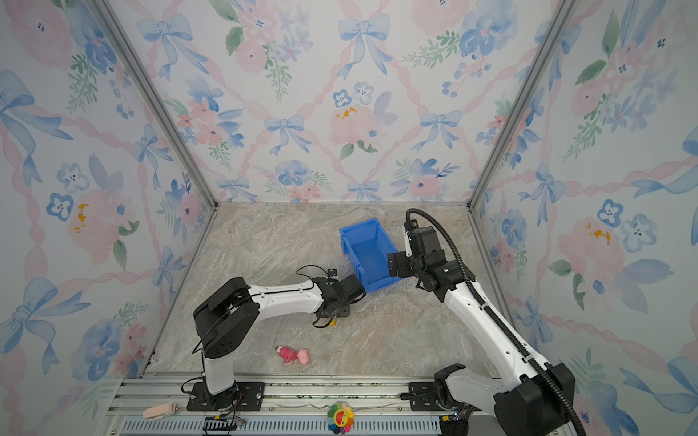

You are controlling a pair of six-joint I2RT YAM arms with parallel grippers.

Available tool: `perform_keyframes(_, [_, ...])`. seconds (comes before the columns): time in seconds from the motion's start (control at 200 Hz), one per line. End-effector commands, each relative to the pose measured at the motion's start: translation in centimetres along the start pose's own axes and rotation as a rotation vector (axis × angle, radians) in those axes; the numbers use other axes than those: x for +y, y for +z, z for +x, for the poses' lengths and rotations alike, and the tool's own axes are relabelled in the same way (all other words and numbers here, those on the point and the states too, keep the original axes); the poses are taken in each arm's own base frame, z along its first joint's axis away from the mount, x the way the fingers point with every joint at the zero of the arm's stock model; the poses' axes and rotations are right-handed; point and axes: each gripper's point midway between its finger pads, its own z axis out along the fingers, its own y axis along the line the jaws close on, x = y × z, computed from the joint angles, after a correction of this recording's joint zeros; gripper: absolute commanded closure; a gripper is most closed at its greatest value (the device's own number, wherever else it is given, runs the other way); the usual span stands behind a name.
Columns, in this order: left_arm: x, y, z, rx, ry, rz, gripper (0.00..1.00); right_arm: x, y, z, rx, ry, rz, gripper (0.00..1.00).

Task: Put the screwdriver in the bin
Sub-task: 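Lower the left gripper and close it on the screwdriver's yellow handle, then lift the screwdriver with the left gripper and carry it over the blue bin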

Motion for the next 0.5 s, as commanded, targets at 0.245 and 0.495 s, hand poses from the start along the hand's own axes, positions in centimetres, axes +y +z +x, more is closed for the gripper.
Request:
perform_keyframes(0.245, [1.6, -0.3, 2.2, 0.049, 0.018, -0.053, 0.83, -0.4, -0.6, 0.7, 0.004, 0.026, -0.002, 0.03])
perform_keyframes(0.495, [1.4, -1.3, 1.3, 0.023, 0.000, -0.026, 1.00, -0.6, -1.0, 0.8, -0.005, 0.033, 0.003, 0.03])
